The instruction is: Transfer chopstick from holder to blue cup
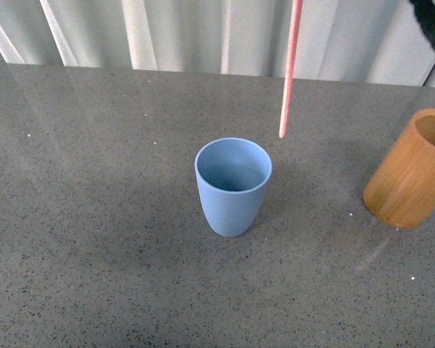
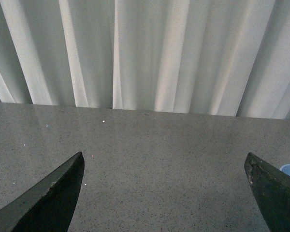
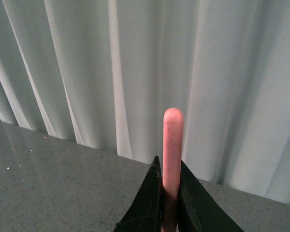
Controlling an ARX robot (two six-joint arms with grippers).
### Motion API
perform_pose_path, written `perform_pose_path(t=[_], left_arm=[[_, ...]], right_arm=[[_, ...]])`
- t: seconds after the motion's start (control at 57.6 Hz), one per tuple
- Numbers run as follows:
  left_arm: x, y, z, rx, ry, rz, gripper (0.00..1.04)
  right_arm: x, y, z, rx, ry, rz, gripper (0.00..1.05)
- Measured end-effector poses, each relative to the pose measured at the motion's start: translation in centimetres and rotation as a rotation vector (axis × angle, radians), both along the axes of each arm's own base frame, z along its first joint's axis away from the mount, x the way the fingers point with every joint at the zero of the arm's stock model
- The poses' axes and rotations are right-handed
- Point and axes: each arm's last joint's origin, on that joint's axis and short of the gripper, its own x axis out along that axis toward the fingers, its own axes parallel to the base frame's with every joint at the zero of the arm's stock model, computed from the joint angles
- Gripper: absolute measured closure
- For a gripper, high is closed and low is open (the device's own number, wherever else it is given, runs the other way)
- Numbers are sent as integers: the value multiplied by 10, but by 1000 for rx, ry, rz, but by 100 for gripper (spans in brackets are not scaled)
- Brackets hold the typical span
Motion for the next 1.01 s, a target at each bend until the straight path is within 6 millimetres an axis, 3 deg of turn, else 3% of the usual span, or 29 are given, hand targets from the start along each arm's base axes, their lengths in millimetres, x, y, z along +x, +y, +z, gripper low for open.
perform_pose_path(t=[0.434,1.006], left_arm=[[0,0,0,0,0,0,7],[0,0,0,0,0,0,7]], right_arm=[[3,26,-27,-15,59,32,102],[-13,24,-64,-73,135,22,102]])
